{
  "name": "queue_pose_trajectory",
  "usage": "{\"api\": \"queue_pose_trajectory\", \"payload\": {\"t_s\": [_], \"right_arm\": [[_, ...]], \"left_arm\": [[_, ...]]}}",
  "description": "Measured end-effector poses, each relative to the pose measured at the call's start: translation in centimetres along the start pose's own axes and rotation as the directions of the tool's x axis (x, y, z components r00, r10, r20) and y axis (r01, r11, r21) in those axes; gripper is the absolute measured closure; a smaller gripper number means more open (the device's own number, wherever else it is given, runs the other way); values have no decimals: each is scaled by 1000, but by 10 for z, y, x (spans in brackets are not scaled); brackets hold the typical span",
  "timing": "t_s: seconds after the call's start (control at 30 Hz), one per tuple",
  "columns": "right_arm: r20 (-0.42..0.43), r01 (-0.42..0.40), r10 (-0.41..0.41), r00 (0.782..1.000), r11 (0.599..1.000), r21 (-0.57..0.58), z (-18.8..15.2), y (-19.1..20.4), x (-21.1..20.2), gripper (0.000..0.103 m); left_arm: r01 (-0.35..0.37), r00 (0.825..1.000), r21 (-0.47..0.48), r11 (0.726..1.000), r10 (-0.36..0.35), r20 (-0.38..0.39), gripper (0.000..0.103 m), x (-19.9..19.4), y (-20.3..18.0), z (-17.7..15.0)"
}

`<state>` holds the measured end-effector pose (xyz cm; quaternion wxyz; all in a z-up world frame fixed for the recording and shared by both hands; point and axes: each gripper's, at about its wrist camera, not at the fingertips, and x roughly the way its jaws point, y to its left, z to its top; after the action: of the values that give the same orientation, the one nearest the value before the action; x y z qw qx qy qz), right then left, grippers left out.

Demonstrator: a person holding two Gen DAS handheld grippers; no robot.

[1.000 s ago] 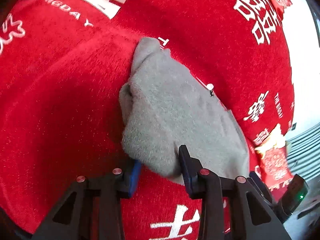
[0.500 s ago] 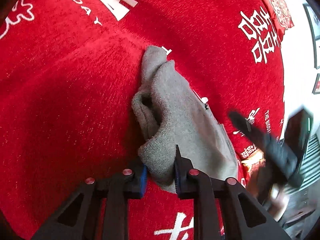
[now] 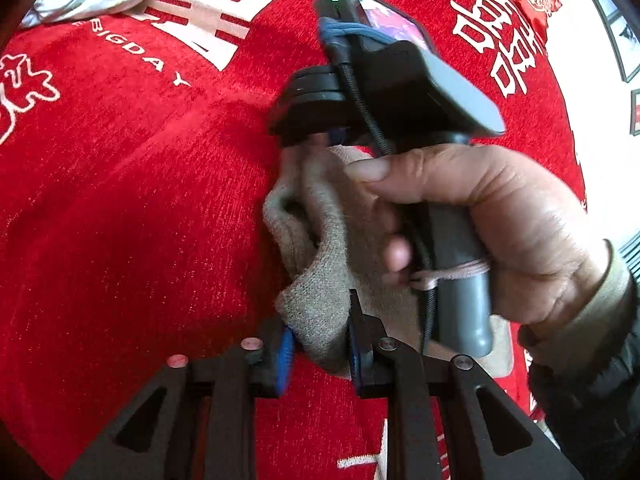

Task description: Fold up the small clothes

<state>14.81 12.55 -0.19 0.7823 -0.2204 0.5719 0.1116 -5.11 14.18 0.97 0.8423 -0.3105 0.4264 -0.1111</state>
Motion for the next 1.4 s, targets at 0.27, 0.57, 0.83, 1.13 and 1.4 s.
{"api": "queue_pose_trajectory", "payload": {"t_s": [0.27,0.57,0.83,1.13,1.4], "right_arm": [[280,-448,374,884,849,281,-31,-100,-37,86],[346,-576,469,812,737,353,-48,-134,-29,86],[311,-553,466,828,769,320,-45,-134,-34,86],[303,-566,484,821,760,319,-41,-138,-39,86],[200,-595,567,799,698,399,-33,-159,-40,86]], "left_arm": [[-48,995,-36,998,51,84,4,-25,7,-5],[-6,999,-7,1000,6,48,41,-5,-11,16],[-49,998,101,994,45,45,93,-9,-44,16],[-179,983,262,948,159,93,94,-17,-92,5],[-226,974,329,917,217,64,94,-9,-127,4]]}}
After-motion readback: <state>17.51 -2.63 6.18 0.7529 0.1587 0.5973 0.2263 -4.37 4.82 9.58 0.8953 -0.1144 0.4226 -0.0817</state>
